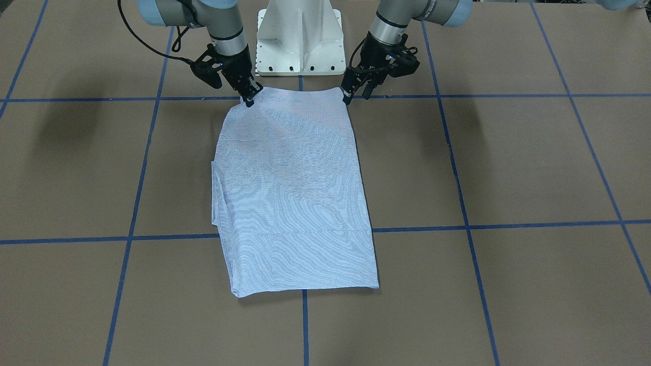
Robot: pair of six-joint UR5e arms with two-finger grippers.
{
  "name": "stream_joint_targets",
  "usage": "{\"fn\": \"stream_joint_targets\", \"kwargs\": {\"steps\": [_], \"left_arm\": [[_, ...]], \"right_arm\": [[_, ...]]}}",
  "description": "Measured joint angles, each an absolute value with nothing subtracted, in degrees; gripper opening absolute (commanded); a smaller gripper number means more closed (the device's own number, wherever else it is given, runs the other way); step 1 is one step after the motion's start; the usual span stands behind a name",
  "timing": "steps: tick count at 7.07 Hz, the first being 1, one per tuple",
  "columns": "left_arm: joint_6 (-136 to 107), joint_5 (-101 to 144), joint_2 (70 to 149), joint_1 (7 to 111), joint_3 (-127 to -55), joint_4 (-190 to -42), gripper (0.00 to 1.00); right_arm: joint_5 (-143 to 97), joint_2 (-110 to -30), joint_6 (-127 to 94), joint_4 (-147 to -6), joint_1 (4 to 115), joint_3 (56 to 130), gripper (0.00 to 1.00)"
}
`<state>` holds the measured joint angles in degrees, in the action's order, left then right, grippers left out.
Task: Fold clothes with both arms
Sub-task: 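Grasp the near edge corners with both grippers, then lift the near edge with both grippers and fold it toward the collar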
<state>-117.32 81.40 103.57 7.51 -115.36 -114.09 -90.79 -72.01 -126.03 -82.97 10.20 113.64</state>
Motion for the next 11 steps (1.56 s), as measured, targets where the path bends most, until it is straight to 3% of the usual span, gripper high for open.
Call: {"fn": "stream_joint_targets", "kwargs": {"steps": [3,4,5,6,9,11], "left_arm": [[-117.6,81.2,106.1,4.3,-112.3,-112.1,0.65],[-117.5,81.2,106.5,3.9,-111.4,-112.0,0.50],[-117.5,81.2,107.0,3.6,-110.7,-112.0,0.20],[-117.6,81.2,107.6,3.5,-110.3,-112.0,0.00],[-117.6,81.2,108.2,3.3,-110.0,-112.0,0.00],[-117.5,81.2,108.2,4.5,-113.8,-112.0,0.00]], "right_arm": [[-90.8,-72.0,-126.0,-83.0,10.2,113.6,0.00],[-90.8,-72.0,-126.0,-83.0,10.2,113.6,0.00],[-90.9,-72.1,-126.0,-83.0,10.2,113.7,0.00],[-90.9,-72.1,-126.0,-83.0,10.2,113.7,0.00],[-90.9,-72.1,-125.9,-83.0,10.2,113.8,0.00],[-90.9,-73.0,-125.9,-83.0,10.3,115.4,0.00]]}}
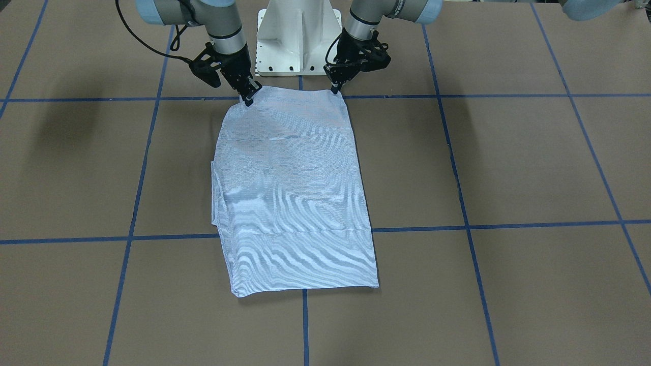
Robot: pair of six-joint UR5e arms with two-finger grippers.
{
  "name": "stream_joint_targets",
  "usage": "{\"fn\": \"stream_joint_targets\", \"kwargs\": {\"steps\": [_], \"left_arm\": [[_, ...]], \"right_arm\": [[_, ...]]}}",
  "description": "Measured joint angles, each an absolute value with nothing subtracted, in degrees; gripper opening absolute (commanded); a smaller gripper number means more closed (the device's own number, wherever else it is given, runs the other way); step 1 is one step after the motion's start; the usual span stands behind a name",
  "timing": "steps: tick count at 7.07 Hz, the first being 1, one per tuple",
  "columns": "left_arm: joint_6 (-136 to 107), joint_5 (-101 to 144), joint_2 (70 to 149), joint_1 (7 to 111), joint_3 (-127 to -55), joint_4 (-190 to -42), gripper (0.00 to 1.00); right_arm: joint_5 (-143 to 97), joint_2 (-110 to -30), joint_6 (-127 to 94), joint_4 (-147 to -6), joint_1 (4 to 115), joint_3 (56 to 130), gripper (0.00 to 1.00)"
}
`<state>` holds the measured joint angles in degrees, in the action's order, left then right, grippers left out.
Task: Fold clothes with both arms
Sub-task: 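Lift the near edge with both grippers and fold it toward the collar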
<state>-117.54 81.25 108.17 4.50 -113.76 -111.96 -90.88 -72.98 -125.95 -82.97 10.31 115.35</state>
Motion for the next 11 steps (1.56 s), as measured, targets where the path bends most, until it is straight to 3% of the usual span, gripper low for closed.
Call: {"fn": "stream_joint_targets", "kwargs": {"steps": [3,5,8,11], "left_arm": [[-117.1,82.2,108.2,11.2,-122.8,-111.8,0.00],[-116.6,85.8,109.6,19.5,-122.4,-112.2,0.00],[-115.6,87.3,115.3,29.2,-113.6,-113.0,0.00],[-114.3,87.3,118.6,33.6,-105.4,-116.8,0.00]], "right_arm": [[-91.1,-74.6,-126.3,-82.9,12.7,120.7,0.00],[-97.0,-73.5,-126.4,-82.7,21.9,121.1,0.00],[-109.3,-62.3,-125.1,-82.7,36.3,109.5,0.00],[-113.1,-52.9,-122.2,-82.8,41.2,97.7,0.00]]}}
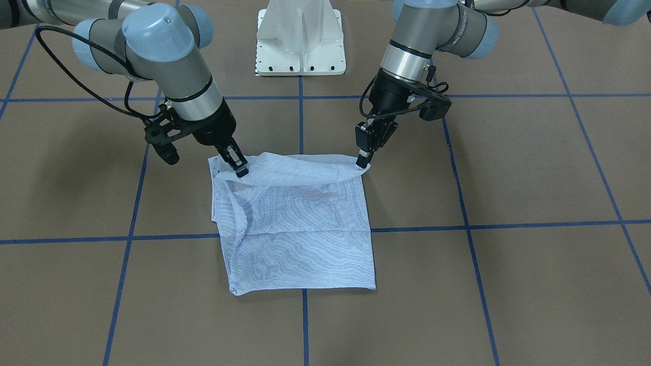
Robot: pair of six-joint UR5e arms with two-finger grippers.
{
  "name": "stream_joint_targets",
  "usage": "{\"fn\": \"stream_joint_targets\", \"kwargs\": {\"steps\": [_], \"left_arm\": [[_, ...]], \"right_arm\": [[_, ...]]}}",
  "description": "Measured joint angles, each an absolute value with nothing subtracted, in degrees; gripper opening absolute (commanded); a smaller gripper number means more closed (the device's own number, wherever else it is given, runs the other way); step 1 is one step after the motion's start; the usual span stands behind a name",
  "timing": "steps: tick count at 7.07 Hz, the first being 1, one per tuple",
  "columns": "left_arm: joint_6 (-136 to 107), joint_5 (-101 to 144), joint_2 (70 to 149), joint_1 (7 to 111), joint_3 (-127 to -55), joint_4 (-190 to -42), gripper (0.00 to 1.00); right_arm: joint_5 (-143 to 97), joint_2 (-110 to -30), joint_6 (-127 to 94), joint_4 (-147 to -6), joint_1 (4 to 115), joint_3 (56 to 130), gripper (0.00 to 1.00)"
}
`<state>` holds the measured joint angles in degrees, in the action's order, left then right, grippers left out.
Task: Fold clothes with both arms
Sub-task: 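Lift the near edge with both grippers and fold it toward the collar, then release the folded edge and lift both grippers away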
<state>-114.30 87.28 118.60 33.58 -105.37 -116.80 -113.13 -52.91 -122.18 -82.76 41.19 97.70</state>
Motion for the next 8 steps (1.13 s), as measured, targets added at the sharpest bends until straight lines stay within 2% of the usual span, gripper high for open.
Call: {"fn": "stream_joint_targets", "kwargs": {"steps": [5,8], "left_arm": [[-113.6,87.2,126.1,36.6,-89.7,-124.5,0.00],[-112.6,87.2,129.2,38.4,-80.1,-130.2,0.00]], "right_arm": [[-113.3,-42.6,-115.1,-82.4,44.4,79.7,0.00],[-113.1,-38.7,-113.0,-74.9,45.5,68.7,0.00]]}}
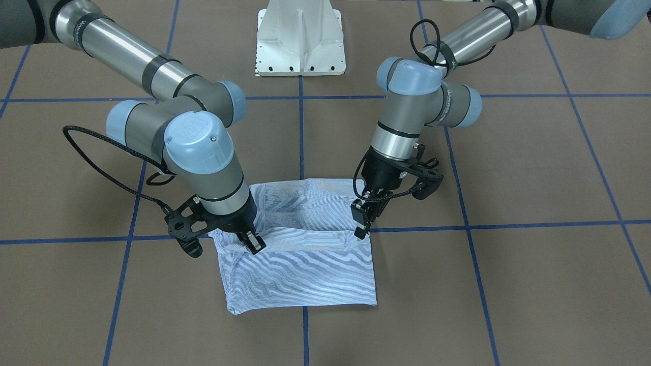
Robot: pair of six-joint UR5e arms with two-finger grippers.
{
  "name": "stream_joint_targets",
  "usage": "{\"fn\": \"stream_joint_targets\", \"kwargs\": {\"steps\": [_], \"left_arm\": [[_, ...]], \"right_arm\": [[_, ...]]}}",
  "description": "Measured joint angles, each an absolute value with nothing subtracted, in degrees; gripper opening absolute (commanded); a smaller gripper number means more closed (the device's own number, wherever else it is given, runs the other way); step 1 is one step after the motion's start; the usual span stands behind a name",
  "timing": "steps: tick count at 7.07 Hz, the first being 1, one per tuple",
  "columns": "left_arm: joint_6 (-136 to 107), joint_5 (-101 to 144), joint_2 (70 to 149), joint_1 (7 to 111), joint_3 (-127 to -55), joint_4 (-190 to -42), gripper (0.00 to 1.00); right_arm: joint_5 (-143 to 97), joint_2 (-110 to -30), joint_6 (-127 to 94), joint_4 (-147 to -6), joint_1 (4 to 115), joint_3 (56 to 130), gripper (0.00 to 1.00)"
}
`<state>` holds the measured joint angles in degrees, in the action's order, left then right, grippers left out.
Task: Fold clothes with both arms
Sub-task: 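Release the folded edge and lift both grippers away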
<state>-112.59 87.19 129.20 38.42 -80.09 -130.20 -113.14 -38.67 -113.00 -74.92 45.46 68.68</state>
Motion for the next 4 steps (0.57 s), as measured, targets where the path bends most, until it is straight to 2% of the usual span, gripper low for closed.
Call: {"fn": "stream_joint_targets", "kwargs": {"steps": [1,2,3,4], "left_arm": [[-112.3,87.2,130.4,39.0,-76.4,-132.6,0.00],[-112.1,87.1,131.9,39.4,-72.5,-135.2,0.00],[-112.0,87.0,133.2,39.8,-68.6,-137.9,0.40],[-111.0,87.0,133.9,40.4,-65.6,-140.4,0.66]], "right_arm": [[-113.1,-37.8,-111.5,-73.8,46.1,66.1,0.00],[-113.0,-37.2,-110.2,-73.4,46.6,64.4,0.55],[-112.9,-36.1,-109.4,-73.1,46.9,62.4,1.00],[-112.7,-34.3,-108.9,-71.6,46.9,58.8,1.00]]}}
